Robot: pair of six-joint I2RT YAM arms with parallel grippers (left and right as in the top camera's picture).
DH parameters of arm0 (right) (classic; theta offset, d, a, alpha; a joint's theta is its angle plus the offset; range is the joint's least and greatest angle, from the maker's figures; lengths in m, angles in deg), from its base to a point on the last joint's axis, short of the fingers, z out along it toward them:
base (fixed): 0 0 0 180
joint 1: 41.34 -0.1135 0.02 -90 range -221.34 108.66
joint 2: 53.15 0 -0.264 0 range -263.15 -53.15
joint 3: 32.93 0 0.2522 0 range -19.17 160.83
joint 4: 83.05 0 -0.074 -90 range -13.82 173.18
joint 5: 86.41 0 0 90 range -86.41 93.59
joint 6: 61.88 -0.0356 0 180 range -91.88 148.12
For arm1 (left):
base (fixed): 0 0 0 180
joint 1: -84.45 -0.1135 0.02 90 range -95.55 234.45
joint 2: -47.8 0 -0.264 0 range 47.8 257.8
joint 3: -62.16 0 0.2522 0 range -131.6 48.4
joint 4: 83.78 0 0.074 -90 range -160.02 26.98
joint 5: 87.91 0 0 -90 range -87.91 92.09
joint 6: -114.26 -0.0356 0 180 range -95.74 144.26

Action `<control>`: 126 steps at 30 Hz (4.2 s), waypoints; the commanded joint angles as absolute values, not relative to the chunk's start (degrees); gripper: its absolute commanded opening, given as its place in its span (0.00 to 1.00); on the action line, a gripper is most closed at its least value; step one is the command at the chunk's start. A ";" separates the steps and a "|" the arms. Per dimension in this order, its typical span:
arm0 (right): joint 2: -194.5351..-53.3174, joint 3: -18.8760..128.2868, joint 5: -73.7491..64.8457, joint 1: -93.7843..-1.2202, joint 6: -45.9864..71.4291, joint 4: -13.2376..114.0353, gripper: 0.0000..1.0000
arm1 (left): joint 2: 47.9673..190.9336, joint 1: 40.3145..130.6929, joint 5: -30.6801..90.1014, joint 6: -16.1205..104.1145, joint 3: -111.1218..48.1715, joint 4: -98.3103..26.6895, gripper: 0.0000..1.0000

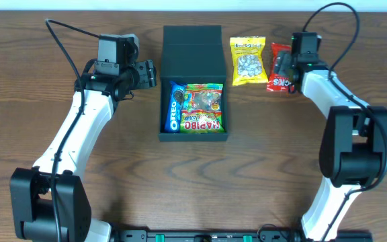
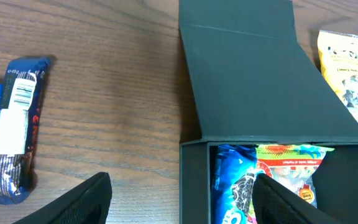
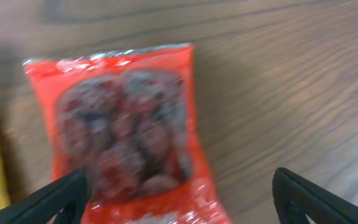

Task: Pack container
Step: 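Grasp the red Hacks bag with the right gripper and lift, then place the red bag into the box and push it down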

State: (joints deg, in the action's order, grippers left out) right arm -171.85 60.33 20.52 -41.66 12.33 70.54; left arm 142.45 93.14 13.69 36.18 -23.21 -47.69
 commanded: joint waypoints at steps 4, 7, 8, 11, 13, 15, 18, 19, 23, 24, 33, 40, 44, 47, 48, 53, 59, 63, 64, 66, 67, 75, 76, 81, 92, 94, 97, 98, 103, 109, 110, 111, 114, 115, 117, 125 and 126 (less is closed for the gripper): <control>-173.44 61.05 16.17 -40.87 11.41 73.05 0.89 | 141.41 92.92 13.32 35.33 -24.50 -47.84 0.74; -173.66 61.05 15.95 -41.66 11.43 74.93 0.90 | 141.41 92.92 13.32 35.33 -24.50 -47.86 0.73; -173.92 61.05 15.97 -41.76 11.43 75.30 0.90 | 141.41 92.92 13.32 35.35 -24.50 -47.86 0.74; -175.52 61.05 15.41 -41.79 11.32 75.72 0.89 | 141.41 92.95 13.34 35.35 -24.50 -47.84 0.73; -176.39 61.05 15.14 -41.81 11.39 75.61 0.88 | 141.41 92.92 13.32 35.35 -24.50 -47.84 0.74; -177.71 61.05 15.14 -41.81 11.39 75.70 0.82 | 141.41 92.95 13.34 35.35 -24.50 -47.84 0.74; -178.75 61.05 15.10 -41.79 11.34 75.74 0.71 | 141.41 92.95 13.34 35.35 -24.50 -47.84 0.73; -179.13 61.05 15.12 -41.79 11.32 75.68 0.66 | 141.41 92.95 13.32 35.35 -24.50 -47.82 0.73; -179.41 61.05 15.10 -41.81 10.51 75.26 0.37 | 141.41 92.95 13.32 35.35 -24.50 -47.80 0.74; -179.39 61.08 15.10 -41.81 9.73 75.20 0.31 | 141.41 92.95 13.34 35.35 -24.50 -47.80 0.73; -174.30 61.10 11.91 -42.09 8.52 73.05 0.07 | 140.82 92.47 10.98 32.05 -24.50 -47.95 0.76; -162.91 61.08 11.89 -45.37 17.53 73.12 0.01 | 138.94 90.45 5.69 30.85 -24.50 -49.20 0.77; -157.40 61.08 10.79 -49.22 24.24 73.10 0.01 | 138.26 88.57 5.69 30.43 -24.52 -50.23 0.78; -154.52 61.08 8.54 -52.43 26.23 73.05 0.01 | 138.11 87.11 5.69 30.43 -24.52 -50.97 0.78; -153.99 61.08 7.62 -53.35 26.91 72.99 0.01 | 138.04 86.65 5.71 30.43 -24.52 -51.19 0.78; -153.60 61.08 -9.53 -57.31 34.32 71.63 0.01 | 138.00 83.66 5.71 30.43 -24.52 -52.00 0.79; -153.68 61.05 -31.08 -58.35 56.22 65.86 0.01 | 138.00 80.05 5.71 30.43 -24.52 -53.02 0.79; -154.06 61.05 -34.76 -58.57 63.74 62.13 0.01 | 138.00 78.41 5.89 30.43 -24.52 -54.05 0.79; -154.49 61.05 -36.33 -58.66 65.51 61.43 0.01 | 138.00 78.17 6.02 30.41 -24.52 -54.29 0.79; -155.17 61.05 -39.48 -58.68 67.34 60.25 0.01 | 138.00 78.04 6.13 30.39 -24.52 -54.57 0.79; -155.54 61.05 -41.38 -58.70 67.95 59.63 0.01 | 138.00 78.04 6.13 30.37 -24.50 -54.75 0.79; -161.09 61.05 -43.32 -60.15 68.13 59.59 0.01 | 138.00 78.04 6.15 29.98 -24.52 -55.14 0.80; -161.79 61.05 -43.39 -60.21 68.52 59.72 0.01 | 138.00 78.04 6.15 29.98 -24.52 -55.14 0.82; -163.41 61.05 -35.15 -60.23 68.87 59.98 0.99 | 138.00 78.04 6.17 29.98 -24.52 -55.08 0.83; -159.54 61.08 -46.65 -60.17 43.34 71.83 0.64 | 138.00 78.04 6.15 29.98 -24.50 -55.03 0.83; -159.70 61.05 -46.93 -60.30 43.36 70.67 0.01 | 138.00 78.04 6.15 29.98 -24.50 -55.08 0.83; -159.98 61.05 -39.89 -61.83 43.36 66.85 0.01 | 138.00 78.04 6.15 29.98 -24.50 -55.08 0.84; -160.04 61.05 -37.79 -62.40 43.39 66.06 0.01 | 138.00 78.04 6.15 29.98 -24.50 -55.08 0.83; -160.20 61.05 -22.49 -66.90 44.74 64.62 0.01 | 138.00 78.04 6.17 30.00 -24.50 -55.06 0.83; -161.99 61.05 -13.95 -70.77 47.82 64.31 0.01 | 138.00 78.04 6.17 30.00 -24.50 -55.03 0.83; -162.56 61.05 -12.94 -70.97 47.74 64.29 0.01 | 138.00 78.04 6.17 30.00 -24.50 -54.99 0.83; -163.24 61.05 -12.09 -71.03 47.08 64.38 0.01 | 138.00 78.04 6.17 30.00 -24.50 -54.95 0.83; -165.86 61.05 -11.33 -70.92 44.24 64.66 0.01 | 138.00 78.04 6.17 30.00 -24.52 -54.90 0.83; -166.51 61.05 -11.35 -70.88 44.20 64.31 0.01 | 138.00 78.04 6.17 30.00 -24.52 -54.90 0.83; -167.94 61.05 -11.13 -70.88 44.22 63.46 0.01 | 138.00 78.04 6.15 30.00 -24.50 -54.90 0.84; -170.45 61.08 -0.99 -70.88 43.02 61.51 0.01 | 138.00 78.04 6.15 30.00 -24.50 -54.86 0.83; -170.41 61.08 0.37 -70.88 42.91 61.71 0.01 | 138.00 78.04 6.15 30.00 -24.50 -54.84 0.84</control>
State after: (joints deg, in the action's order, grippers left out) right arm -168.81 60.99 -8.75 -70.99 44.57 62.43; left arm 138.98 78.24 6.37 30.39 -23.21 -54.86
